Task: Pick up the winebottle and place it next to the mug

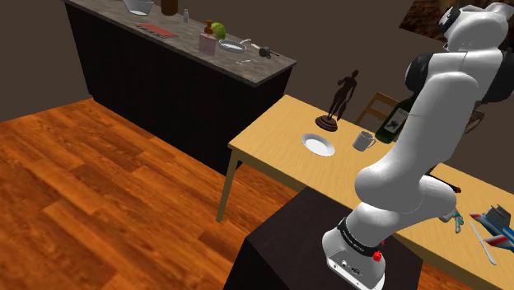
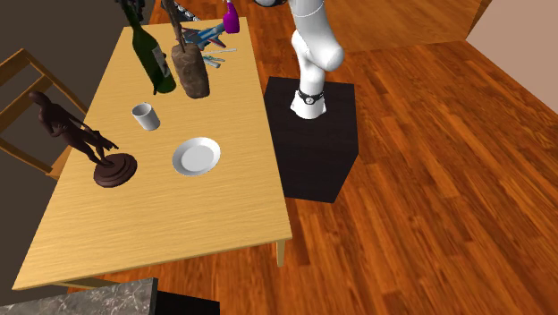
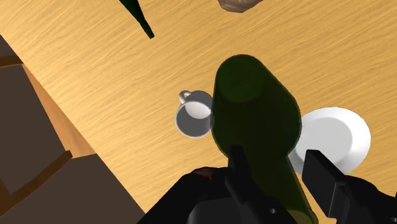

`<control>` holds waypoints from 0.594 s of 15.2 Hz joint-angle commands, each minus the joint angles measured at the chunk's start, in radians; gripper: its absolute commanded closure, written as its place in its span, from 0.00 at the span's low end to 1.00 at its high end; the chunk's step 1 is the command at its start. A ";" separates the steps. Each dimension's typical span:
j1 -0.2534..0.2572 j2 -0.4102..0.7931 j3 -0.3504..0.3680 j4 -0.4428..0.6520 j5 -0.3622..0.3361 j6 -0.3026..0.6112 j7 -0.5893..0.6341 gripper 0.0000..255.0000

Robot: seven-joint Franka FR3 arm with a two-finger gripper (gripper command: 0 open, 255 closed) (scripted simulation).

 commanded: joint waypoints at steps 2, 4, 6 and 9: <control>-0.115 0.102 0.025 0.139 0.073 -0.053 -0.037 1.00; -0.088 0.085 0.020 0.081 0.060 -0.014 -0.042 1.00; -0.066 0.071 0.015 0.029 0.050 0.022 -0.046 1.00; -0.038 0.054 0.010 -0.041 0.038 0.074 -0.052 1.00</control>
